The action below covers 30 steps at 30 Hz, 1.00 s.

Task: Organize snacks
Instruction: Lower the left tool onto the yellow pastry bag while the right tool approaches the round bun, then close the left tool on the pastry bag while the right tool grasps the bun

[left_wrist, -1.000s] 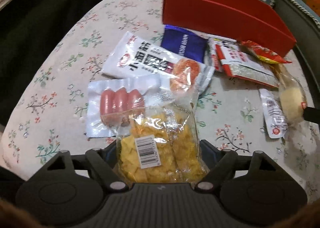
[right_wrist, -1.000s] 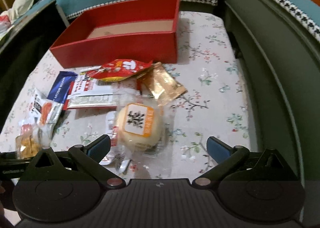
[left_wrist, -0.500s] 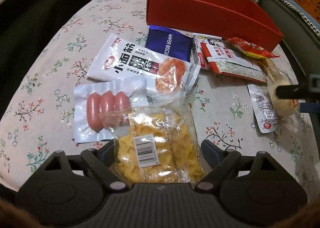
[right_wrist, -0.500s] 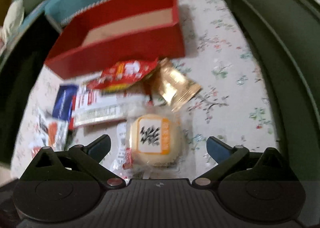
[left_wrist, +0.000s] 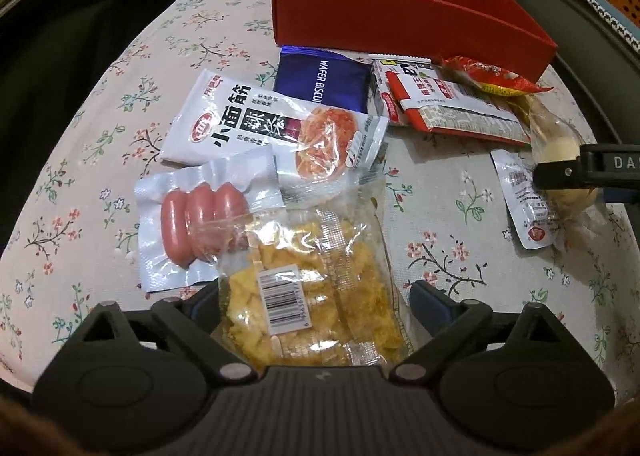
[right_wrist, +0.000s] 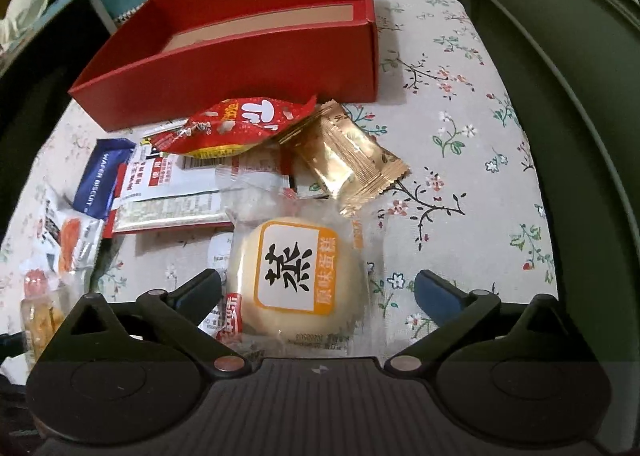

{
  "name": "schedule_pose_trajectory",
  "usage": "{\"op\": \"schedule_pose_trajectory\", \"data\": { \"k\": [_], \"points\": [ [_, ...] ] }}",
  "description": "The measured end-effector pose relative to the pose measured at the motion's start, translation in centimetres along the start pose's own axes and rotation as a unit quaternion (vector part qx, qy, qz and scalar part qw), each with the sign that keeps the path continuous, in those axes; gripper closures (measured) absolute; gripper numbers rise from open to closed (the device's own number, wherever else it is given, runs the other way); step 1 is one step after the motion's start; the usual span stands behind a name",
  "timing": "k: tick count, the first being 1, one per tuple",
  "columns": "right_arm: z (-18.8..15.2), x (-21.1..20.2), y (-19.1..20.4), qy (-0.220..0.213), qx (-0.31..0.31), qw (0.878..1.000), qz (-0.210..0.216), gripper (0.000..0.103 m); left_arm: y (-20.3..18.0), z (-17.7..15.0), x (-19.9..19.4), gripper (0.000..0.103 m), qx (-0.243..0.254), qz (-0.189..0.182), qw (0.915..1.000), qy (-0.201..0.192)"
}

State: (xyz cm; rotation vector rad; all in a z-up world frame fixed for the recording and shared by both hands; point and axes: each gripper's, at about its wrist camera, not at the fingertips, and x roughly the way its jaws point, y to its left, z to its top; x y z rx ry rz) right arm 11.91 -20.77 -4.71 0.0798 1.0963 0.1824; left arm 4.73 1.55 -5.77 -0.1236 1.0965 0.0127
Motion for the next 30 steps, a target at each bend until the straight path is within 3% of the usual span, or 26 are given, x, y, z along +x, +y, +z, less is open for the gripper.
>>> {"op": "schedule_pose_trajectory", "data": {
  "k": [4, 12, 20, 30],
  "points": [
    [-0.3, -1.2, 0.4, -0.007, -0.015, 1.000, -0.004, 0.035, 0.7, 0.1, -0.5, 0.000, -0.021, -0.002, 0.9998, -0.004],
    [-1.3, -2.9, 1.4, -0.022, -0.062, 0.998, -0.009, 0.038, 1.4, 0.1, -1.4, 0.000, -0.048, -0.012, 0.9988, -0.001],
    [-1.9, -4.7, 1.4, -0.042, -0.066, 0.997, 0.009, 0.038, 1.6, 0.1, -1.1, 0.000, -0.063, 0.009, 0.9980, 0.003],
    [-1.9, -6.8, 1.4, -0.068, -0.069, 0.995, 0.036, 0.038, 0.6, 1.9, -4.5, 0.000, -0.053, 0.008, 0.9978, -0.038]
  ]
}}
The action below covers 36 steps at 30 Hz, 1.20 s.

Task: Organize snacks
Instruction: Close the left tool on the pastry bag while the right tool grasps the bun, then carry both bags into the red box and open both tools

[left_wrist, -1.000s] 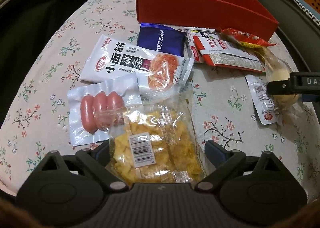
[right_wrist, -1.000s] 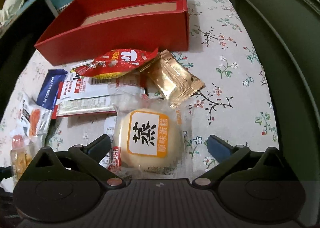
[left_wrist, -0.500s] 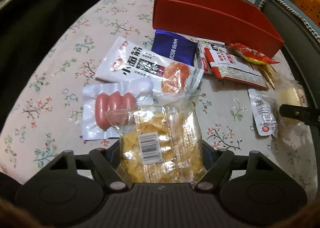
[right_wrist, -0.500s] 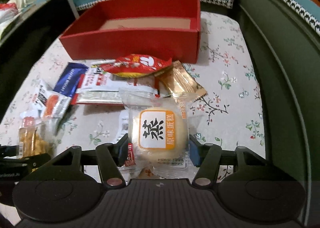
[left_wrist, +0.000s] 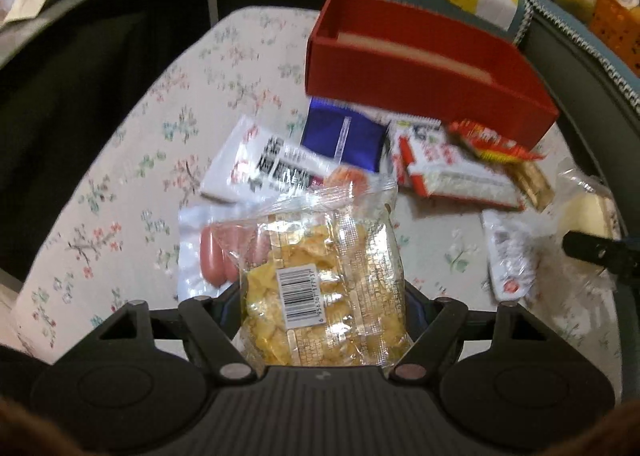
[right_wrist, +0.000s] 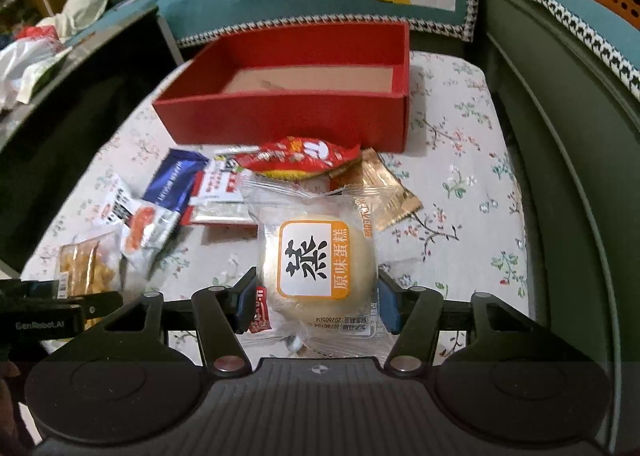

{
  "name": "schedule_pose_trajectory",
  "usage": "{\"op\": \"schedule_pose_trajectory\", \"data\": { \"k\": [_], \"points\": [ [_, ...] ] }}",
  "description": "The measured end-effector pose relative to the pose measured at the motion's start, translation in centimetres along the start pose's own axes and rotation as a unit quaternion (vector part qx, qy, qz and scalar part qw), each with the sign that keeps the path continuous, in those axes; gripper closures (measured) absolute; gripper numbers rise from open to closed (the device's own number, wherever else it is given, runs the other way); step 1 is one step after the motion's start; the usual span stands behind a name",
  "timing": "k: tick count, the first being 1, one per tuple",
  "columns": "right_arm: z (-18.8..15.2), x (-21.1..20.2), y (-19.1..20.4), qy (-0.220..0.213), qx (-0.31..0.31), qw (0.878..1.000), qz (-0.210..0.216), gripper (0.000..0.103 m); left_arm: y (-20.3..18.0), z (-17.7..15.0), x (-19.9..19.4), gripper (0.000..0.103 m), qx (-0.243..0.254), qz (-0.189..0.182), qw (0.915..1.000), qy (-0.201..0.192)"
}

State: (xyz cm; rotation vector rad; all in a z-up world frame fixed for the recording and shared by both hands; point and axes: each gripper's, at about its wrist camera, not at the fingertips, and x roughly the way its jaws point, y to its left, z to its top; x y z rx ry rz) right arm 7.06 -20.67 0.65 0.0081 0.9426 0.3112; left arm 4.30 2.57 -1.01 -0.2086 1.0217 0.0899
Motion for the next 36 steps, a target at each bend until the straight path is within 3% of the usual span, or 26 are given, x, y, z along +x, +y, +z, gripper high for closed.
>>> {"op": "schedule_pose_trajectory", "data": {
  "k": [7, 18, 31, 36],
  "points": [
    [1.3, -0.9, 0.2, -0.021, 0.003, 1.000, 0.008, 0.038, -1.2, 3.4, -1.0, 0.000, 0.007, -0.022, 0.9991, -0.035],
    [5.6, 0.9, 0.4, -0.034, 0.007, 0.999, 0.000, 0.038, -3.0, 10.1, 1.4, 0.000, -0.002, -0.060, 0.9961, -0.064],
    [11.2, 3.0, -0.4, -0.053, 0.011, 0.998, -0.012, 0.038, -4.7, 16.7, 3.4, 0.000, -0.005, -0.078, 0.9930, -0.089],
    [13.1, 4.0, -0.4, -0.057, 0.007, 0.998, -0.011, 0.038, -5.2, 18.9, 4.2, 0.000, -0.001, -0.069, 0.9921, -0.105]
  ]
}}
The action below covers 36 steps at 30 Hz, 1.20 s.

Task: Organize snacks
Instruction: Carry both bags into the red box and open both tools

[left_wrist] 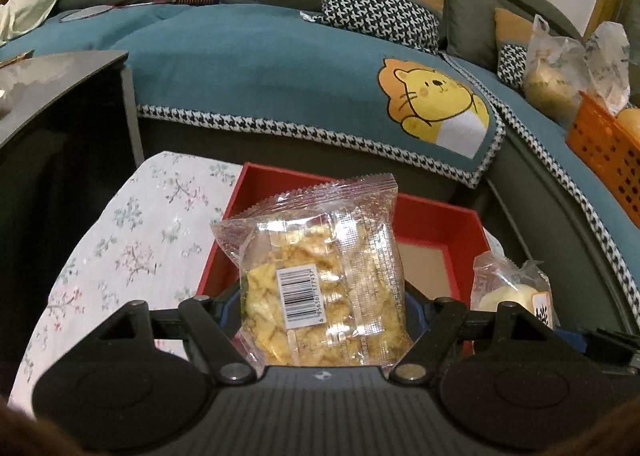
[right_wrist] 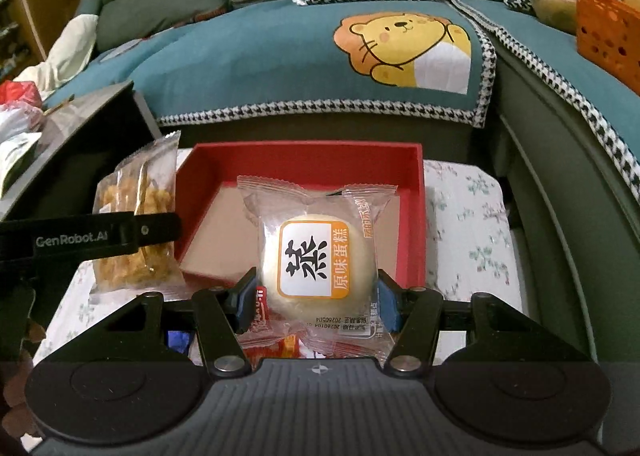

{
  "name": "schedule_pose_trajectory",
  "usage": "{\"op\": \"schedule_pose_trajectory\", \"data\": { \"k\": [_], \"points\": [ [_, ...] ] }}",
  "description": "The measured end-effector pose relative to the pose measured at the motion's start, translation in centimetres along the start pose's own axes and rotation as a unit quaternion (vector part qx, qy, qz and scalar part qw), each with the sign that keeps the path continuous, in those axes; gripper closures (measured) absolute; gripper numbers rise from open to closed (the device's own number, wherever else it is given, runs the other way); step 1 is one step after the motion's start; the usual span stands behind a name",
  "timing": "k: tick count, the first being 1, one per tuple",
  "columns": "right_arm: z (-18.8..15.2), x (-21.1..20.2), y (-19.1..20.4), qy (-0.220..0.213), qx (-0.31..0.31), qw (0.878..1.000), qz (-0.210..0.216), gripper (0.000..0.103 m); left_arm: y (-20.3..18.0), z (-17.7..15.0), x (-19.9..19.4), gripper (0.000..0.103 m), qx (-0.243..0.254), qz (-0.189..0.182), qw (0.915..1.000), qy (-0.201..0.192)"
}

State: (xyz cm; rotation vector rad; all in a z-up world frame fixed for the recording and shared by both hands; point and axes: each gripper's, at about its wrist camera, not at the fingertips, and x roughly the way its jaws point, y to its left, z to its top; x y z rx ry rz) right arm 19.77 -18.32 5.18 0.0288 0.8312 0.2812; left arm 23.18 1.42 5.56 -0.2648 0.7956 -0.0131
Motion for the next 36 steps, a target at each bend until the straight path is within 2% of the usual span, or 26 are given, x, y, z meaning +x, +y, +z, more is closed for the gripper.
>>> {"op": "schedule_pose_trajectory", "data": {
  "k": [15, 23, 36],
  "points": [
    [2.5, 4.5, -0.4, 0.013, -0.007, 1.000, -0.007, 0.038, -0.7, 1.3, 5.1, 0.000, 0.002, 0.017, 0.9996, 0.024],
    [2.4, 7.3, -0.5, 0.036, -0.018, 0.999, -0.015, 0.038, -0.8, 0.9, 8.2, 0.000, 0.017, 0.039, 0.9982, 0.043],
    [2.1, 10.0, -0.8, 0.061, -0.028, 0.997, -0.031, 0.038, -1.2, 0.2, 10.3, 0.000, 0.036, 0.049, 0.9962, 0.062]
  ]
}}
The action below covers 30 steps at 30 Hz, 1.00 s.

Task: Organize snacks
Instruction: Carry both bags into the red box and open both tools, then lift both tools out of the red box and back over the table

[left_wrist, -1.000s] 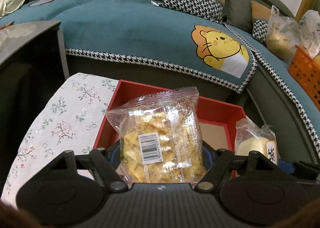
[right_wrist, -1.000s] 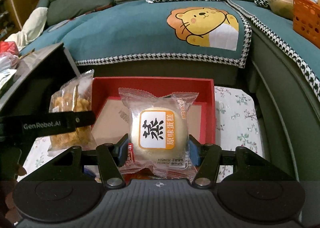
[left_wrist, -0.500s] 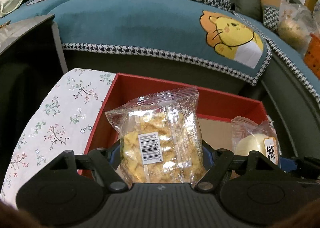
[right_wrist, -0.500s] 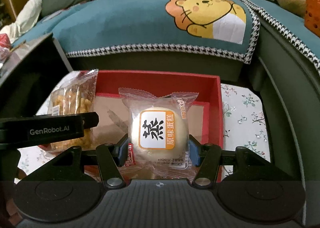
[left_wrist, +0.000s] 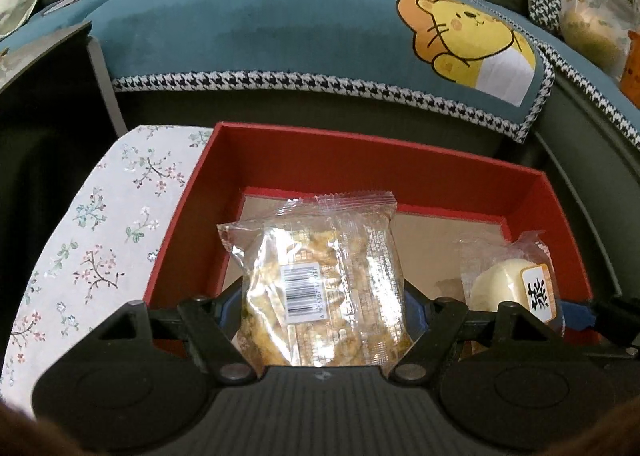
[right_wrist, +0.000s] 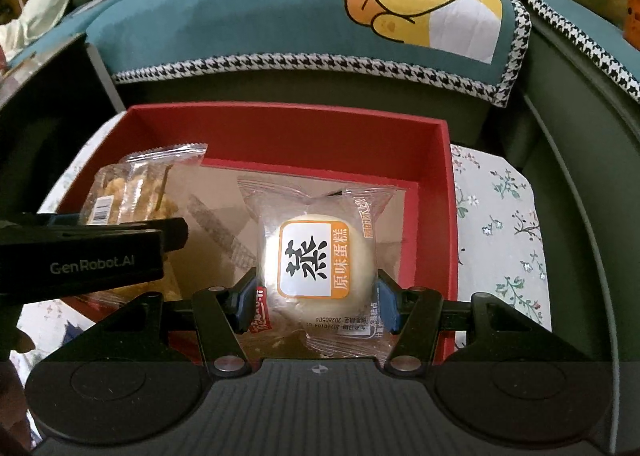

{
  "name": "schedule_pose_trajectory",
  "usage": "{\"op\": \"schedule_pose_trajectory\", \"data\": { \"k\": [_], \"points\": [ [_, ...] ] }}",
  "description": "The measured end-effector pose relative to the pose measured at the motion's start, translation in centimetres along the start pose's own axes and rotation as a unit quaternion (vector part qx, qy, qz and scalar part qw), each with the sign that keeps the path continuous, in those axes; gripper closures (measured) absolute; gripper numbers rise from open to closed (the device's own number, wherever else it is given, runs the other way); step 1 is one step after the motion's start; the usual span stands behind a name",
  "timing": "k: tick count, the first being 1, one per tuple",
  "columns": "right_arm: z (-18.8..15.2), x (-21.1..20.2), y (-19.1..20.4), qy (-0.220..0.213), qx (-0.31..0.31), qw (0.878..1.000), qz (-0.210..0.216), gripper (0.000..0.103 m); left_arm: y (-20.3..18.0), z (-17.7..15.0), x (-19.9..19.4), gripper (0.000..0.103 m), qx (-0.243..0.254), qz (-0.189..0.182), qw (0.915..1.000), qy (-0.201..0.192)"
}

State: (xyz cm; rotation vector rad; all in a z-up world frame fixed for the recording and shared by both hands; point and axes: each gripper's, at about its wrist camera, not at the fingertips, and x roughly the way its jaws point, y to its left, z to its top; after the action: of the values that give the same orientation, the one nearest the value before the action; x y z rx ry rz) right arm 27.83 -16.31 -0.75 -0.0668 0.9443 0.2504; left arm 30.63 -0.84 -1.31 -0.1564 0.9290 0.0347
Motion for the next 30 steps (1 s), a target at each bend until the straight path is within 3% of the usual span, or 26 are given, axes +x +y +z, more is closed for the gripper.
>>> {"op": "schedule_pose_trajectory", "data": {
  "k": [15, 30],
  "points": [
    [0.0, 0.4, 0.5, -0.008, -0.017, 1.000, -0.005, 0.034, -0.2, -0.1, 0.0, 0.000, 0.006, 0.004, 1.0000, 0.004],
    [0.3, -2.9, 1.6, -0.049, -0.027, 0.998, -0.017, 0.027, -0.1, 0.1, -3.9, 0.000, 0.008, -0.005, 0.9994, -0.034]
  ]
}}
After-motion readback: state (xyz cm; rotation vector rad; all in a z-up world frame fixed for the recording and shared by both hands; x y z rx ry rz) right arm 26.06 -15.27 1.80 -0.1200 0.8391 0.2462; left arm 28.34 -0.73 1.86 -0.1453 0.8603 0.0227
